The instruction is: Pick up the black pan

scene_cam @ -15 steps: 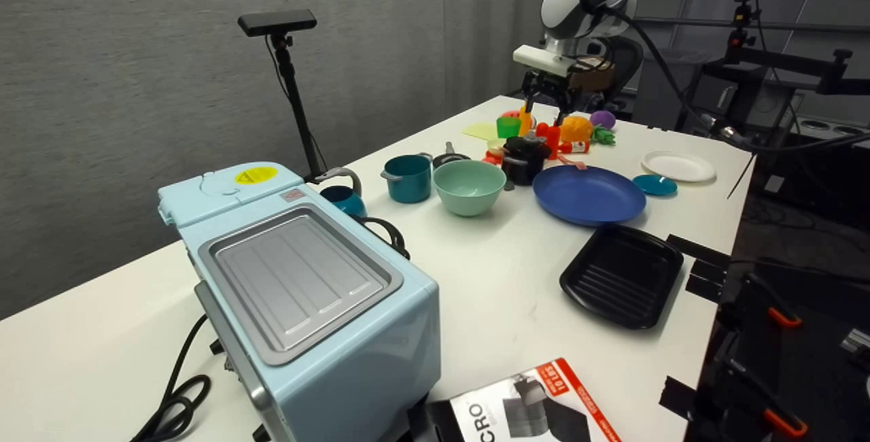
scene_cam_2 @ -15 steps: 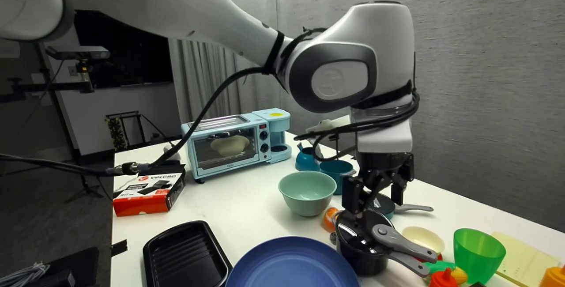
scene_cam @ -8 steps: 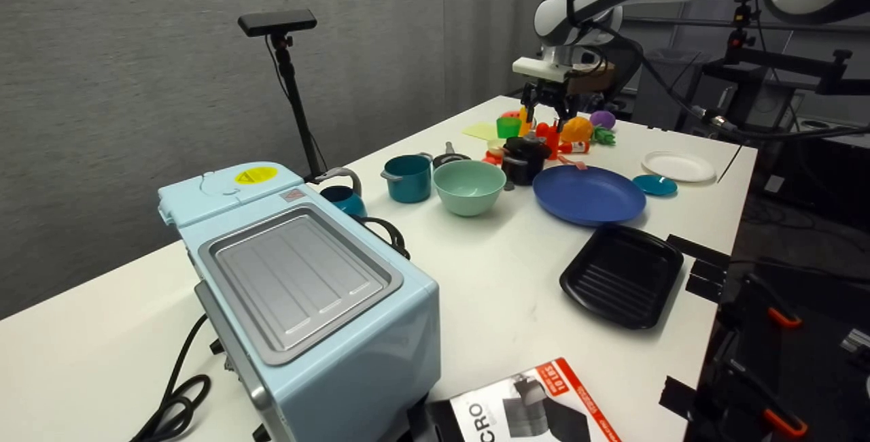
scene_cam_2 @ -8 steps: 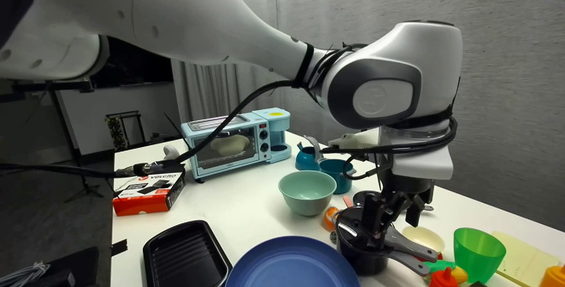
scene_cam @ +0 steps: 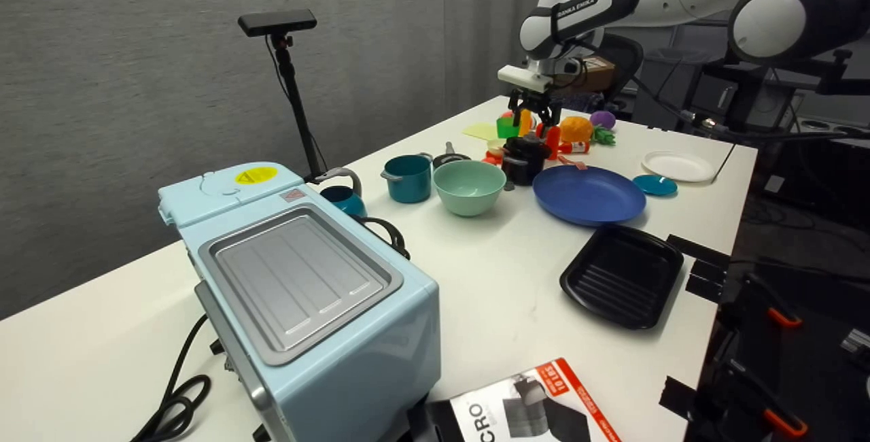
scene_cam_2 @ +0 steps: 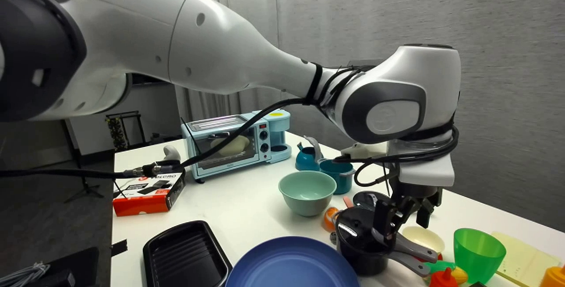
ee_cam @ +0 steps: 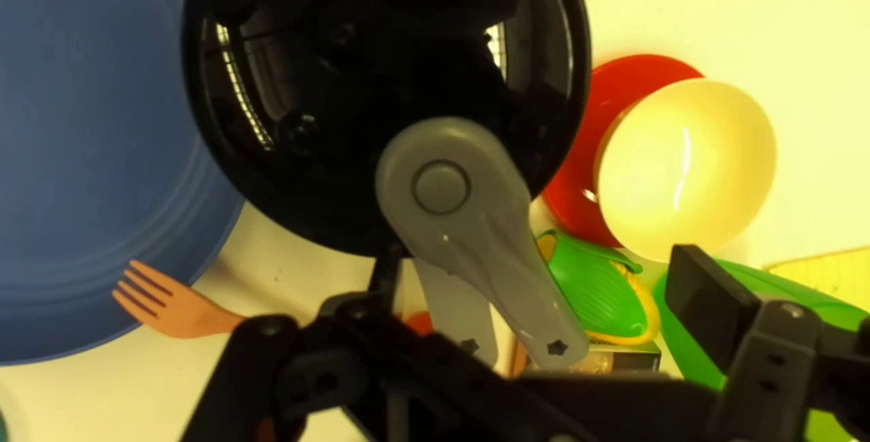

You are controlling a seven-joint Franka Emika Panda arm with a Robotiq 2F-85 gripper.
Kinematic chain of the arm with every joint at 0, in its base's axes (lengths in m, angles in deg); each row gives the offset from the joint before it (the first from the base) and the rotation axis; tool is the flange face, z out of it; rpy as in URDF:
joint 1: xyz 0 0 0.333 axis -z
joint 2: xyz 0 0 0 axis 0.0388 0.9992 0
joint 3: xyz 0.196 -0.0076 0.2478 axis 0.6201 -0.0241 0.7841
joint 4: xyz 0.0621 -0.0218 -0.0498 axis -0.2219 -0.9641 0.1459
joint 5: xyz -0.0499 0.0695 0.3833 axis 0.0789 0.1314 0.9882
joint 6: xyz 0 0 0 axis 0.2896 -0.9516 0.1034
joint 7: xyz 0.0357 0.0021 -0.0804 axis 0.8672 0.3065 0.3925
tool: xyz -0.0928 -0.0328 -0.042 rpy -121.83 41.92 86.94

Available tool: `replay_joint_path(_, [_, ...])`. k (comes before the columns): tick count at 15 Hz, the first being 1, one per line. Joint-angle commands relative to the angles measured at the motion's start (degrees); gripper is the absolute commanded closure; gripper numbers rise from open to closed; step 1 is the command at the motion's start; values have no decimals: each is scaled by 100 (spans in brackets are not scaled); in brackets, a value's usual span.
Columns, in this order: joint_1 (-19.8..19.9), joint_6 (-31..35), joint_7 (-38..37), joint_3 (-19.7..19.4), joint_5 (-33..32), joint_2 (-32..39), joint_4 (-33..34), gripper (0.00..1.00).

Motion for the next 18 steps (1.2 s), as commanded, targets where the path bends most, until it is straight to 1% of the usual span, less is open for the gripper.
replay_joint_path(1, [152, -200, -159, 48, 47, 403, 711, 26])
replay_joint_path(2, [142, -230, -197, 44, 23, 461, 774, 25])
replay_joint_path(3, [157, -260, -198, 49, 13, 502, 827, 12])
replay_joint_path(4, [168, -284, -206, 46, -3, 550, 871, 40])
replay_joint_path(5, [170, -287, -226, 42, -12, 606, 922, 38])
replay_joint_path(6, [170, -314, -247, 44, -18, 656, 975, 32])
replay_joint_path(7, [166, -353, -266, 40, -33, 689, 1020, 13])
replay_joint_path(8, [162, -387, -266, 45, -43, 729, 1065, 9])
replay_joint_path(9, [158, -416, -285, 47, -48, 768, 1110, 54])
replay_joint_path(10, [157, -426, -292, 52, -48, 801, 1151, 49])
replay_joint_path(11, [118, -422, -278, 10, -1, 807, 1145, 51])
replay_joint_path(12, [159, -499, -280, 75, -45, 857, 1250, 59])
replay_joint_path(13, [160, -531, -276, 83, -45, 882, 1289, 66])
replay_joint_path(14, [120, -529, -254, 34, 6, 882, 1277, 75])
replay_joint_path(15, [156, -567, -270, 99, -46, 933, 1373, 82])
replay_joint_path(16, [158, -593, -266, 115, -39, 955, 1406, 91])
replay_joint_path(17, [156, -612, -271, 133, -35, 984, 1451, 98])
replay_joint_path(18, [160, -635, -268, 147, -34, 1010, 1495, 100])
